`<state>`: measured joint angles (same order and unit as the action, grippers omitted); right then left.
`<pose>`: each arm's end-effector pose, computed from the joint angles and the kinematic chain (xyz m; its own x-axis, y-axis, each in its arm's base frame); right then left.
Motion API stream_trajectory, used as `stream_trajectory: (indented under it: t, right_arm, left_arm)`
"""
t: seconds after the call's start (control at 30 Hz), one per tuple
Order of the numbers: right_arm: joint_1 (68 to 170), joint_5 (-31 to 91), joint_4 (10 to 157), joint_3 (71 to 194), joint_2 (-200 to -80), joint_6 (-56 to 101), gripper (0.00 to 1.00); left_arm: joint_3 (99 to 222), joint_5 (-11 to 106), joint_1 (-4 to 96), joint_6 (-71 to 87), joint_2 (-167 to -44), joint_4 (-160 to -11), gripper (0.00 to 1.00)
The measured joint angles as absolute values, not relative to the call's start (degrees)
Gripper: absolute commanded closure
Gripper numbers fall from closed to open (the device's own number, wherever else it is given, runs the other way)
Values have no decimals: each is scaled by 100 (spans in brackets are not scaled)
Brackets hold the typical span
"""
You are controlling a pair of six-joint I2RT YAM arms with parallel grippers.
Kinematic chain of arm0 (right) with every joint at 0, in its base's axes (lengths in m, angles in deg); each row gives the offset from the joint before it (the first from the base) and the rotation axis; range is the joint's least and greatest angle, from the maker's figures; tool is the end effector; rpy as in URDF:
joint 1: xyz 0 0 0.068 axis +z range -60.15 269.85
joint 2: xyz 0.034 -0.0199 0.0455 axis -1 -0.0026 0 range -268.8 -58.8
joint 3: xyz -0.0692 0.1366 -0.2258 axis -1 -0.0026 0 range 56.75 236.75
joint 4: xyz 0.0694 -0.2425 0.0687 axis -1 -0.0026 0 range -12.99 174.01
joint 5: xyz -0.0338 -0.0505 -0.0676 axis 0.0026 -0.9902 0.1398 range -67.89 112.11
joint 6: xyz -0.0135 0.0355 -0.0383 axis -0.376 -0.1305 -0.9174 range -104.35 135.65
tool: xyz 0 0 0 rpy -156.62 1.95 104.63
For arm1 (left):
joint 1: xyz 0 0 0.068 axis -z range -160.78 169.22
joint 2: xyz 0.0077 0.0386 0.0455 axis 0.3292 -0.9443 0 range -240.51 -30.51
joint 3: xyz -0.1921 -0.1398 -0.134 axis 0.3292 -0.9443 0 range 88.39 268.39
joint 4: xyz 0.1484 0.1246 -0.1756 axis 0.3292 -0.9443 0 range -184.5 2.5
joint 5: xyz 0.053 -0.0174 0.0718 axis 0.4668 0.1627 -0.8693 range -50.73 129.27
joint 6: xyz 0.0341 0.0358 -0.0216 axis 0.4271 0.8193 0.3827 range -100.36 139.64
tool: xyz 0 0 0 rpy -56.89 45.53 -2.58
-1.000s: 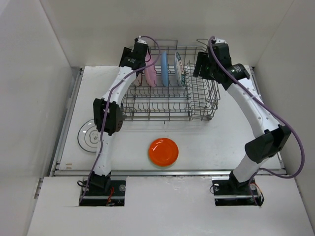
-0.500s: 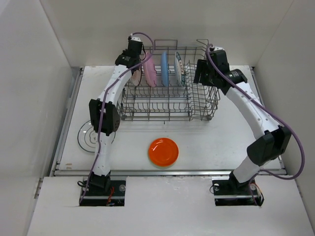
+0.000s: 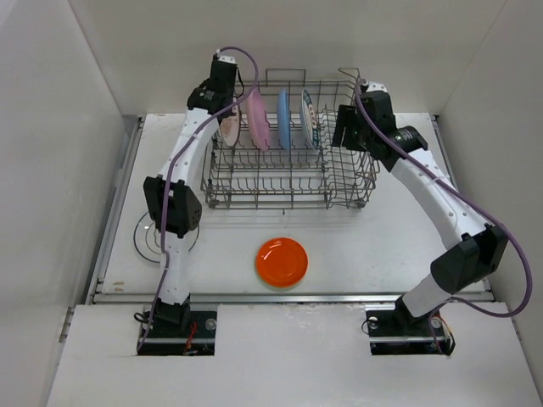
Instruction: Unload the plates from the dish rack
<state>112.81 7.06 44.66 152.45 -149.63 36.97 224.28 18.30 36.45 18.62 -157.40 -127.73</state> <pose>0.3278 0.1288 0.3966 -0.5510 0.1479 -0.8213 0.0222 0.9864 0.1627 0.4840 -0.1367 0.3666 -0.4948 0.1361 -0.8583 -0.0245 0.9851 0.1704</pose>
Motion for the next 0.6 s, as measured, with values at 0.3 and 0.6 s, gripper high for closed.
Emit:
stream_trajectory:
  t: [0.3, 0.6]
  right_arm:
    - [11701, 627, 4461, 15300, -14963, 3571, 31]
    - [11710, 656, 4470, 16463, -15815, 3265, 31]
  left_arm:
    - [22793, 1771, 3833, 2284, -15004, -12688, 100]
    - [22780, 1321, 3833, 2703, -14090, -13101, 100]
